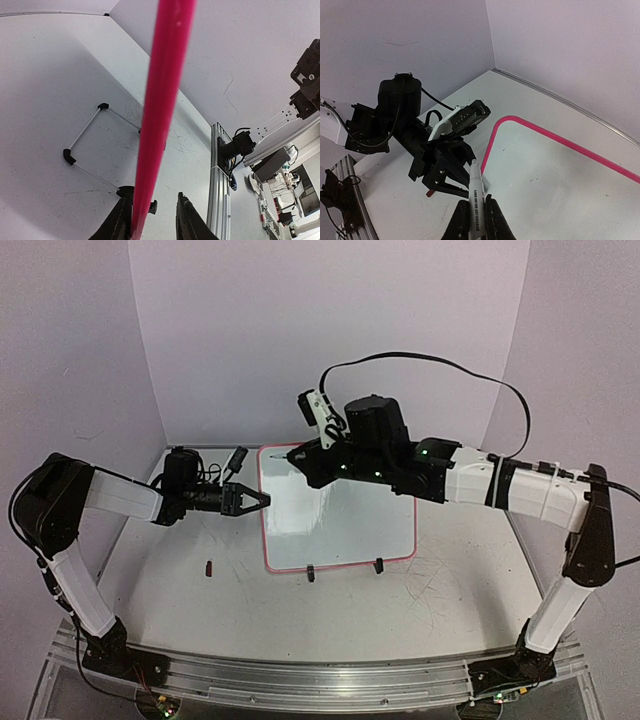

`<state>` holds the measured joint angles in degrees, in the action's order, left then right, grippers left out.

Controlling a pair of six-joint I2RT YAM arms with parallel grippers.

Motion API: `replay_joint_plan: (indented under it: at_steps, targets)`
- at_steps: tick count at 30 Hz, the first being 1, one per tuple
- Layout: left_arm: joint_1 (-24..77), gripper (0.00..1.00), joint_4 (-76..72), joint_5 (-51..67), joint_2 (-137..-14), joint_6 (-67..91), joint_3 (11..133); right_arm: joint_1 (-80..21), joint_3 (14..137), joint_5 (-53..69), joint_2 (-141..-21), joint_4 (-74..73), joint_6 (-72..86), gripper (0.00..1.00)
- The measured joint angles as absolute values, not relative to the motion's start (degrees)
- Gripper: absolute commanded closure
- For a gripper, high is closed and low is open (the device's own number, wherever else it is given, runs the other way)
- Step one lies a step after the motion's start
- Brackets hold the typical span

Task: Write a sentence on the whiteboard
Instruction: Hold the whiteboard at the center of the board.

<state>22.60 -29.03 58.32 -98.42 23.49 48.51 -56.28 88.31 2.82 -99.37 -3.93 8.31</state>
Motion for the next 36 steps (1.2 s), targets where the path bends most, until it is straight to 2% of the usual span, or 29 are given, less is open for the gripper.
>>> replay_joint_plan:
  at_steps: [9, 13, 27, 36]
  targets:
    - [22.6, 0.87, -29.9, 58.0, -98.7, 18.8, 48.2, -56.9, 92.5, 1.4, -103.1, -5.0, 7.7, 1.00]
    - [22.8, 0.92, -30.2, 57.2, -98.8, 16.1, 47.8, -56.9, 92.6, 0.5, -103.3, -5.6, 7.7, 1.00]
    - [23.2, 1.00, -32.6, 56.7, -98.8, 12.5, 46.2, -58.1, 93.4, -3.7, -105.7, -6.2, 7.5, 1.00]
    - [23.3, 1.00, -33.0, 56.8, -98.8, 12.4, 46.0, -58.8, 93.8, -5.4, -107.4, -7.5, 7.5, 1.00]
